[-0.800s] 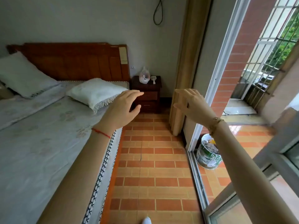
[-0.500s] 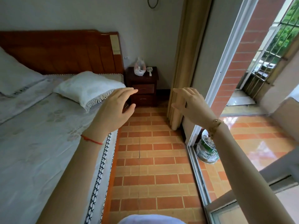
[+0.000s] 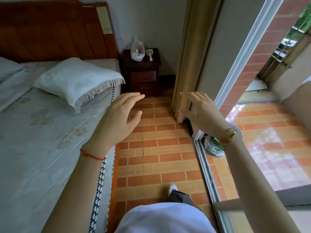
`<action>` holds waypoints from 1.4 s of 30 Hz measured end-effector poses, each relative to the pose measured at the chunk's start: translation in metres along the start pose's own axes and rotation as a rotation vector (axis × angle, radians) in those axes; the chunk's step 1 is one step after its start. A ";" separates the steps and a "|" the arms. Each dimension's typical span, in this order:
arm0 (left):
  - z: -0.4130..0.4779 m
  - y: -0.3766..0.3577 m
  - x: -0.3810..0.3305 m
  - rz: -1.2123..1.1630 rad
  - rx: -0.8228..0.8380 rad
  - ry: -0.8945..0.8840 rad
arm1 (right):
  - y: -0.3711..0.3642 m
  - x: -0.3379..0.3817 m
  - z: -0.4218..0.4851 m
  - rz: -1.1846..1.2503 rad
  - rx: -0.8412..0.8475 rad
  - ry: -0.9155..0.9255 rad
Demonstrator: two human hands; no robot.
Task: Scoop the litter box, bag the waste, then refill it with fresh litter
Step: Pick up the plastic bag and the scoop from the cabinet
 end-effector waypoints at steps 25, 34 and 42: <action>0.301 -0.063 0.129 0.016 0.002 0.173 | -0.014 -0.153 0.319 0.046 0.095 0.095; 0.384 -0.086 0.206 0.046 0.024 0.223 | -0.052 -0.186 0.434 0.078 0.130 0.115; 0.488 -0.099 0.304 -0.011 0.028 0.232 | -0.080 -0.201 0.574 0.105 0.137 0.127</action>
Point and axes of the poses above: each hand's wrist, its own z-axis towards the middle knuckle, its own y-axis out of the back of the hand, x = y × z, the point moved 10 cm from there along z, towards the middle knuckle, and after that the axes turned 6 degrees about x, right-handed, at the moved point
